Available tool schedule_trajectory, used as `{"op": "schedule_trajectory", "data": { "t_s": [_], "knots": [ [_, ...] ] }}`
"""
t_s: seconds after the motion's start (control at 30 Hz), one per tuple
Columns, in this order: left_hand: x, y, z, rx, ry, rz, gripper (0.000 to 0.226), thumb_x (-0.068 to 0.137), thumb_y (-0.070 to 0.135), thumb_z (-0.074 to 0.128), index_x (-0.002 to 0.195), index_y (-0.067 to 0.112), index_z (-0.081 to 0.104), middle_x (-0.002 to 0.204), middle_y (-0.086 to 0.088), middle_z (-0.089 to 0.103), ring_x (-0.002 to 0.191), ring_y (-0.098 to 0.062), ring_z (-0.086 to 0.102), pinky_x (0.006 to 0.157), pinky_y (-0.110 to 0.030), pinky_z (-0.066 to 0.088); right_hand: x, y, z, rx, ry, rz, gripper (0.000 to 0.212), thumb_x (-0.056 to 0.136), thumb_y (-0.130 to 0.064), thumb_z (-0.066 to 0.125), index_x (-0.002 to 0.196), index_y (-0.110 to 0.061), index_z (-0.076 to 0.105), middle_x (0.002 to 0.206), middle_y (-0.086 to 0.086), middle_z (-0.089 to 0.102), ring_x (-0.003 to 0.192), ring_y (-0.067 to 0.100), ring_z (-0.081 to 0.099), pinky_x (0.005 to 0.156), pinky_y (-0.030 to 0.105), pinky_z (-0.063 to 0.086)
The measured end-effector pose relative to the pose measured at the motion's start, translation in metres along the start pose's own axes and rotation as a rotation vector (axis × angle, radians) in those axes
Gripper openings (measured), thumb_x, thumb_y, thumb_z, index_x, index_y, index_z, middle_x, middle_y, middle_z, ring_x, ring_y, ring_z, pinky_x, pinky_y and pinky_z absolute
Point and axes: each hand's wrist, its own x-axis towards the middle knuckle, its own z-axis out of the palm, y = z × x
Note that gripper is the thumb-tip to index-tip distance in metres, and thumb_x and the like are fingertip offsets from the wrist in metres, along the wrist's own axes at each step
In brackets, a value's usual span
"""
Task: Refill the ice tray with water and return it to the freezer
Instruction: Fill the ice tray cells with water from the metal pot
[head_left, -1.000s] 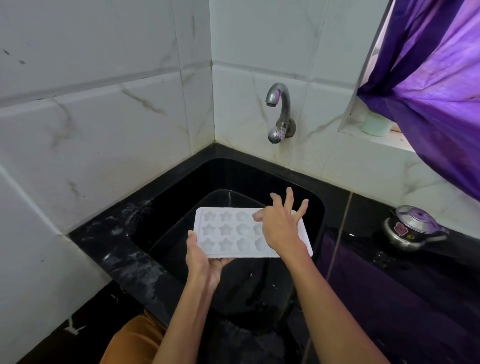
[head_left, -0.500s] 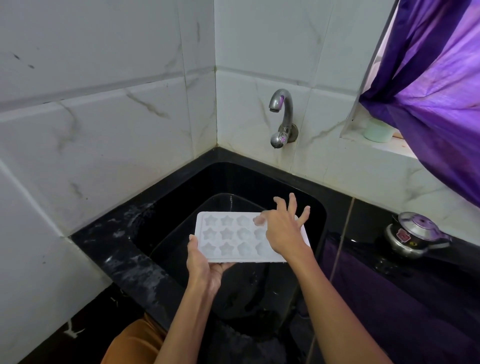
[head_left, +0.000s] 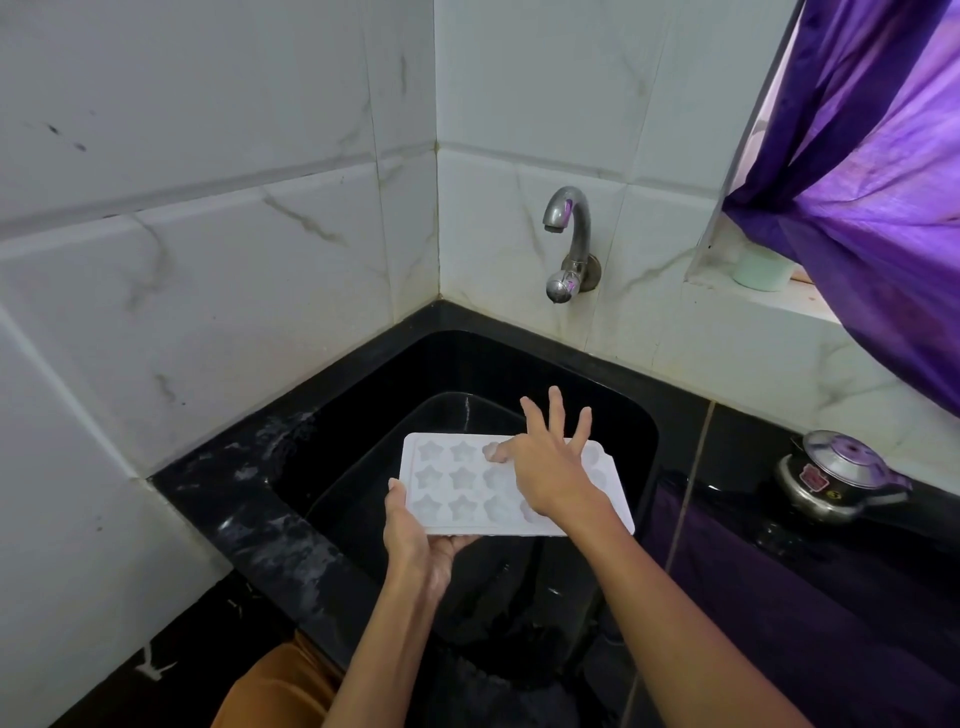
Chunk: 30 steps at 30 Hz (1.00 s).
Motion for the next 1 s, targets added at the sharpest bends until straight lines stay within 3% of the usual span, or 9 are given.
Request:
{"op": "schedule_trajectory", "data": {
  "t_s": [0.17,0.33,0.47,0.63,0.8,1.0],
  "knots": [
    [0.001,-0.001,0.002,-0.013,-0.018,-0.004,0.048,0.097,0.053,0.033,0.105,0.015,0.061,0.094,-0.012,0.074,0.083,-0.032,0.071,0.063,-0.052,0.058,0.001,-0.003,-0.004,-0.004,-0.004,0.0,0.081,0.066,0.023,0.052,0.122,-0.036,0.059,0.159,0.015,-0.006,0.138,0.04,-0.031,0.101,0.062,-0.026],
    [0.003,0.0,-0.002,-0.027,-0.032,0.007,0.049,0.097,0.053,0.032,0.105,0.014,0.06,0.087,-0.011,0.075,0.077,-0.031,0.073,0.061,-0.052,0.058,0.001,-0.003,-0.006,0.015,0.0,-0.006,0.073,0.068,0.021,0.056,0.117,-0.033,0.063,0.158,0.015,0.004,0.139,0.04,-0.028,0.1,0.061,-0.027],
    [0.003,-0.001,-0.001,-0.038,-0.049,0.007,0.049,0.097,0.052,0.031,0.106,0.014,0.061,0.088,-0.011,0.075,0.078,-0.031,0.072,0.061,-0.052,0.058,0.002,-0.006,-0.006,0.016,-0.005,0.025,0.079,0.069,0.022,0.053,0.124,-0.035,0.059,0.159,0.016,0.001,0.139,0.041,-0.028,0.101,0.063,-0.025],
    [0.005,0.0,-0.003,-0.042,-0.036,0.014,0.049,0.097,0.053,0.031,0.104,0.014,0.061,0.085,-0.01,0.075,0.076,-0.031,0.072,0.058,-0.05,0.057,0.001,-0.007,-0.004,0.042,-0.018,0.04,0.076,0.07,0.023,0.048,0.118,-0.034,0.063,0.156,0.016,0.012,0.141,0.041,-0.024,0.099,0.063,-0.026],
    [0.005,-0.001,-0.002,-0.032,-0.046,0.008,0.049,0.097,0.053,0.031,0.105,0.015,0.061,0.088,-0.011,0.075,0.078,-0.031,0.072,0.059,-0.05,0.058,-0.001,-0.01,-0.005,0.055,-0.005,0.067,0.073,0.073,0.019,0.052,0.122,-0.034,0.06,0.158,0.016,0.006,0.141,0.041,-0.023,0.101,0.065,-0.023],
    [0.006,-0.001,-0.003,-0.025,-0.045,0.005,0.051,0.097,0.054,0.03,0.105,0.014,0.061,0.088,-0.011,0.075,0.078,-0.032,0.072,0.059,-0.051,0.057,-0.005,-0.006,-0.005,0.052,0.009,0.083,0.077,0.072,0.019,0.053,0.124,-0.038,0.059,0.156,0.014,0.013,0.142,0.04,-0.022,0.1,0.065,-0.024]
  ]
}}
